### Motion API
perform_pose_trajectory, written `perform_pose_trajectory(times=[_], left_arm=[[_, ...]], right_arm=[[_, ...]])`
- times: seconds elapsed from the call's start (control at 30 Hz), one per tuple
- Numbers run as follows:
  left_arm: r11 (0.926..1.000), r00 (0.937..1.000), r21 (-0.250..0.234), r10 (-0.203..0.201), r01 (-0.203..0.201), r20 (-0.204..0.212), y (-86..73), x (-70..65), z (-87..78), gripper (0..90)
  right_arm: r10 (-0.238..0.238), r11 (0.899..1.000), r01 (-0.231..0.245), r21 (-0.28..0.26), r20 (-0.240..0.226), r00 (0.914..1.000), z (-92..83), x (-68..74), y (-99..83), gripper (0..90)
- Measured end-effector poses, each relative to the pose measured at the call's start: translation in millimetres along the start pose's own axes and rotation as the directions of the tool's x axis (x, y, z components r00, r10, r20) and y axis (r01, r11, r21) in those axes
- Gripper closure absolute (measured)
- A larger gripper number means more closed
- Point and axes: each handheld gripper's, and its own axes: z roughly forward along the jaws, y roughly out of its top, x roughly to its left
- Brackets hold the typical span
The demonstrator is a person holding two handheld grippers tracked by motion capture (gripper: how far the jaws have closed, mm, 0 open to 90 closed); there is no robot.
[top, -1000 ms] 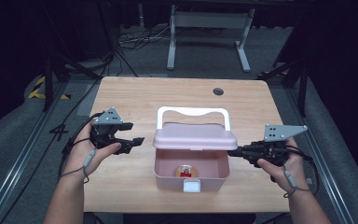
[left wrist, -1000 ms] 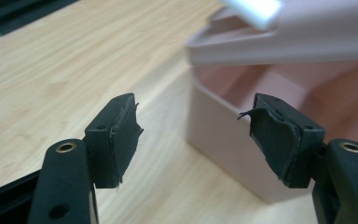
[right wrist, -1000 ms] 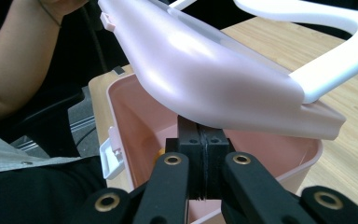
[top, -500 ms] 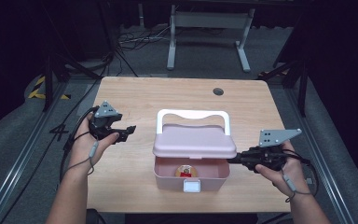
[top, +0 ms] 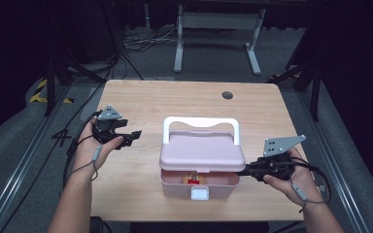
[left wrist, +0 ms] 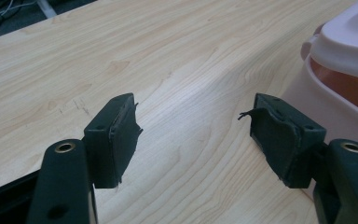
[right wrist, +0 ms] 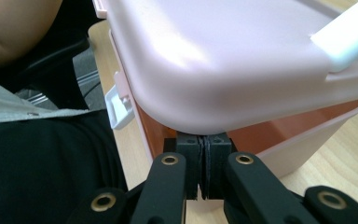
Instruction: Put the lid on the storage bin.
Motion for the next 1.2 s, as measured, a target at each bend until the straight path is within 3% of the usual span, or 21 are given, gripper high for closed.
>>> perform_pose_trajectory(times=[0.63,1.2], left_arm=[[0.9996,1.0000,0.029,0.002,-0.002,0.000,-2.3,1.1,6.0,32.0],[0.9989,1.0000,0.047,0.009,-0.009,0.004,-2.7,0.2,8.9,31.6]], right_arm=[[-0.004,0.992,0.006,0.126,-0.019,0.9998,8.2,0.9,-2.8,87.9],[-0.004,0.989,0.008,0.150,-0.025,0.9997,3.1,3.6,-2.0,88.1]])
